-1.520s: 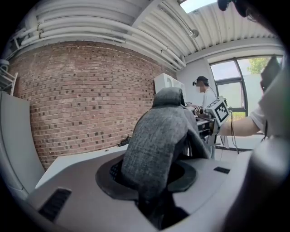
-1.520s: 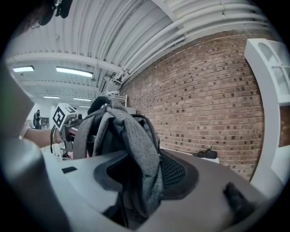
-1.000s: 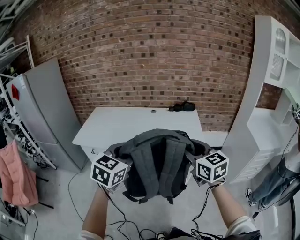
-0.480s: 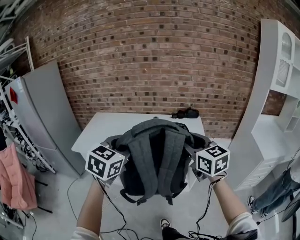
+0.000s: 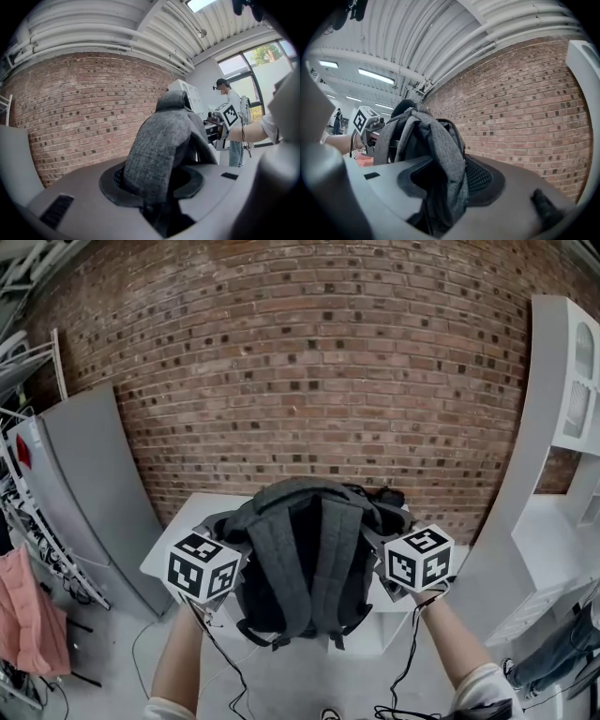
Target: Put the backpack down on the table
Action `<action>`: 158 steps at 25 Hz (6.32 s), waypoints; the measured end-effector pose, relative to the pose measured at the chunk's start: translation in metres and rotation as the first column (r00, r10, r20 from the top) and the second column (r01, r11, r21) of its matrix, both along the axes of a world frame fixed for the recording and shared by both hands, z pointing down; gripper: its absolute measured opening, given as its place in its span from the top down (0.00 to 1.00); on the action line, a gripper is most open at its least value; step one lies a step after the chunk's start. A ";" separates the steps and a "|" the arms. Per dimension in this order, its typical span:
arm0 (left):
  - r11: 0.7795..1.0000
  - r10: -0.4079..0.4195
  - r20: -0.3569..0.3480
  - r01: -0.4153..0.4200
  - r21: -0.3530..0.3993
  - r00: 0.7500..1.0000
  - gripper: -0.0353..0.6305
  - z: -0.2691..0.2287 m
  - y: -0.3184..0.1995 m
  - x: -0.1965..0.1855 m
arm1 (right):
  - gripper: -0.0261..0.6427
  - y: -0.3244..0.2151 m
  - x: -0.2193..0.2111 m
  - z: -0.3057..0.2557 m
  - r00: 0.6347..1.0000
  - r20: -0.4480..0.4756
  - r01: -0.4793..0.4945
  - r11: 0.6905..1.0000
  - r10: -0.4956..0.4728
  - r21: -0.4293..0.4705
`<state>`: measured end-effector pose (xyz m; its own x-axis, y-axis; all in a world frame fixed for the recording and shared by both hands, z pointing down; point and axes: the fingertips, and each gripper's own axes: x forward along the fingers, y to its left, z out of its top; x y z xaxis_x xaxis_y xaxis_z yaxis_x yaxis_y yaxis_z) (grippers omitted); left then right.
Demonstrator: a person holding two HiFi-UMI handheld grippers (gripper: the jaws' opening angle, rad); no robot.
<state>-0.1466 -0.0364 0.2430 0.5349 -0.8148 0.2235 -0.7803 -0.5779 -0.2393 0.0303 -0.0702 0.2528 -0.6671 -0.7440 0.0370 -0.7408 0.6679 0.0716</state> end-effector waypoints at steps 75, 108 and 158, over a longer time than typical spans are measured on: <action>0.950 -0.252 -0.028 0.241 -0.200 0.967 0.71 0.129 -0.364 -0.198 | 0.69 -0.443 -0.239 0.144 0.907 -0.145 0.337 0.888 -0.395 -0.312; 0.867 0.095 0.336 0.087 -0.491 0.937 0.61 0.373 -0.254 0.217 | 0.67 -0.318 0.163 0.289 0.973 -0.228 -0.103 0.843 -0.024 -0.528; 0.732 -0.029 -0.130 -0.068 -0.678 0.991 0.73 0.367 -0.289 0.280 | 0.67 -0.282 0.221 0.351 0.925 -0.085 -0.341 0.708 0.371 -0.618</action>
<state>0.1338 -0.3252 0.6104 0.6109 -0.4594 0.6448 -0.7616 -0.5636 0.3199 0.2515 -0.3518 0.6042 -0.3698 -0.7521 0.5456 -0.9248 0.2417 -0.2937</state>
